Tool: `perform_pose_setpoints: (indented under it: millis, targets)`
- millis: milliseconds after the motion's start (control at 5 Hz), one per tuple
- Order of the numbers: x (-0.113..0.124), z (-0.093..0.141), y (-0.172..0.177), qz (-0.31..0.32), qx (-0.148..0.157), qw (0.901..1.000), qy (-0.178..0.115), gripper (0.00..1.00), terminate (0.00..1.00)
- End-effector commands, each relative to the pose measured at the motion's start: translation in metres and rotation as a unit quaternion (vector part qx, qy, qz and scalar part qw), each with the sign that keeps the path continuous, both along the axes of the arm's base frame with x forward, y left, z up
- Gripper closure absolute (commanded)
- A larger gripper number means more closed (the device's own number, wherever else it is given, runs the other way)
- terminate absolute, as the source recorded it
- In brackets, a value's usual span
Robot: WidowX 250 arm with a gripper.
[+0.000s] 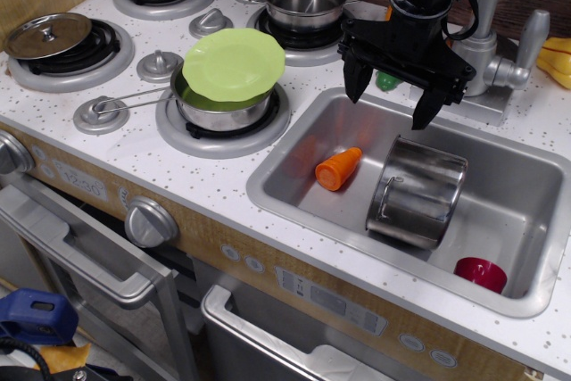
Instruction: Flip pot upright in sink
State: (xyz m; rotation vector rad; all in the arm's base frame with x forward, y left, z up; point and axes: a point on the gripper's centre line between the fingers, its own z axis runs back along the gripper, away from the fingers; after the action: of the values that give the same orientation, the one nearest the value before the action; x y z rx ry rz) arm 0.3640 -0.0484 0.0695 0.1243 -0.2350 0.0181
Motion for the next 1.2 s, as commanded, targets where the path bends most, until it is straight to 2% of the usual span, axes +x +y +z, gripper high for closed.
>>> perform_pose_setpoints:
  millis: [0,200,400,600,1000]
  targets:
    - [0.000,0.000,0.000,0.000,0.000,1.0000,0.000,0.00,0.00]
    - [0.003,0.005,0.000,0.051,-0.105,0.9931,-0.014,0.00,0.00]
    - [0.006,0.006,0.000,0.070,-0.135,0.9882,-0.018,0.00,0.00]
    - [0.005,-0.002,0.002,0.071,-0.152,0.9854,-0.029,0.00,0.00]
    - [0.001,-0.030,0.008,0.098,-0.267,0.9564,-0.067,0.00,0.00]
